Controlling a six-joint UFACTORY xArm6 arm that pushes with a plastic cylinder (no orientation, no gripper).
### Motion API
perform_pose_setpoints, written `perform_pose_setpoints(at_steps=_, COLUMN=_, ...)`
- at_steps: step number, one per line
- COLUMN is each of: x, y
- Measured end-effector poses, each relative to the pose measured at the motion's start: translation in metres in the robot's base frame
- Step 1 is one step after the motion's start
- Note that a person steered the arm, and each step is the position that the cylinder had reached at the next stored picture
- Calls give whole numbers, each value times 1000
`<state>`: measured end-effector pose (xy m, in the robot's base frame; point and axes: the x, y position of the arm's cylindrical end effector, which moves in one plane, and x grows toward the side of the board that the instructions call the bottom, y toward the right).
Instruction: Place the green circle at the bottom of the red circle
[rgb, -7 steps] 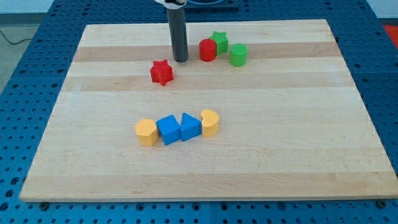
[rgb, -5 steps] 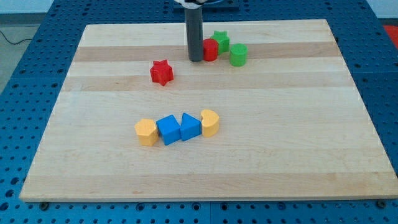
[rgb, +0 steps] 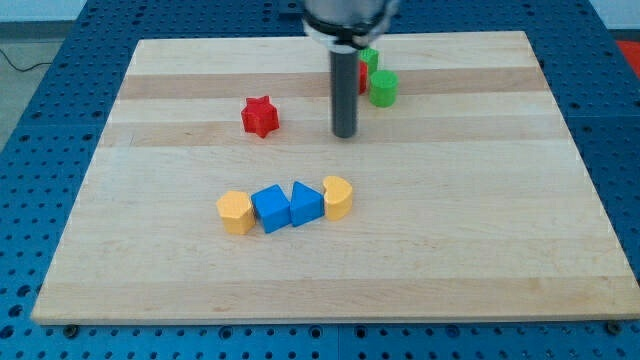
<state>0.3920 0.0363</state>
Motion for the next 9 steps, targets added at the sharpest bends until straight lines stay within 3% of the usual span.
perform_pose_setpoints(at_steps=1, x=-10, y=79)
perform_pose_setpoints(at_steps=2, x=-71, y=150)
perform_pose_setpoints(at_steps=3, x=-141, y=162)
perform_pose_setpoints(at_steps=4, x=-146, y=129)
perform_pose_setpoints(at_steps=7, x=-58, y=33)
perform_pose_setpoints(at_steps=9, x=-39, y=36)
